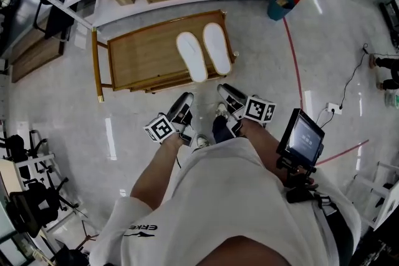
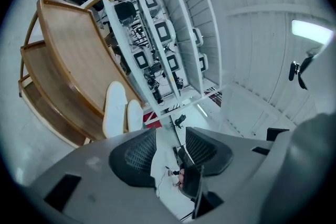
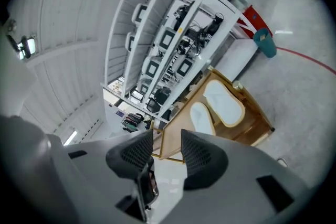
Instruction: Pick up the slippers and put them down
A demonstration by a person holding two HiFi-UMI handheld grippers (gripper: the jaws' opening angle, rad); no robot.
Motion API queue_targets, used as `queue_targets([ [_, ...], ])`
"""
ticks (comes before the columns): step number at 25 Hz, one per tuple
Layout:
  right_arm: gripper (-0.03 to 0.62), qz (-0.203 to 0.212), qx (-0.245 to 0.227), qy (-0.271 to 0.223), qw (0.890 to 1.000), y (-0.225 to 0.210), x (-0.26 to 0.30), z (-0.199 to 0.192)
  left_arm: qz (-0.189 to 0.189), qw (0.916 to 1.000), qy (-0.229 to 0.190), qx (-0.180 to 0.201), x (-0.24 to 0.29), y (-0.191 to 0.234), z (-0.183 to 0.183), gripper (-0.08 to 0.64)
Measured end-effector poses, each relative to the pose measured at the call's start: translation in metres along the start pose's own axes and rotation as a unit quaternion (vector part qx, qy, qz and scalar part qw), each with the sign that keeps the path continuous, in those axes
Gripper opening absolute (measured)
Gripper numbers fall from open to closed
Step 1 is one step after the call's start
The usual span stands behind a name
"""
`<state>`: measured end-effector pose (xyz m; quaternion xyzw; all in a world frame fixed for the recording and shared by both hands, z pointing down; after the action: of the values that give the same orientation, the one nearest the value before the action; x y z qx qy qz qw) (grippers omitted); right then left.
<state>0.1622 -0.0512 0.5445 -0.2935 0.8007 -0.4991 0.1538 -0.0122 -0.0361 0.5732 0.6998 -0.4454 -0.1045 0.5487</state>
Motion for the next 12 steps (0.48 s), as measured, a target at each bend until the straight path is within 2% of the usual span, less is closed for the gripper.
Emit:
queue_targets([
  [2,0.163,0.015,-0.021,-0.007,1.0,0.017,-0.004,0.002,-0.023,0.9995,-0.015,0.013,-0.008,-0.019,0.006,0.161],
  [4,0.152,0.027,-0.047,-0.013,0.998,0.036,-0.005,0.006,-0.054,0.9971,-0.034,0.043,-0.016,-0.042,0.015,0.124],
  [10,0.109,0.045,-0.111,-0.031,0.992,0.091,-0.012,0.013,-0.085,0.9882,-0.074,0.104,-0.045,-0.086,0.032,0.044],
  [12,0.068,0.046,-0.122,-0.041,0.991,0.105,-0.015,0.013,-0.097,0.984,-0.087,0.122,-0.054,-0.098,0.036,0.023],
])
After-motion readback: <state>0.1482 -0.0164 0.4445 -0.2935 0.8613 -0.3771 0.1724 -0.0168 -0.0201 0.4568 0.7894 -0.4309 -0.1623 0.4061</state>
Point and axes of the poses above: the fingertips, and each gripper's own axes: x forward along the fingers, y to its left, z out of its top, the point moved 3 cm from there along -x, backward along the fingers, and after that the axes turned 15 degrees about z, right-handed, at the moved point
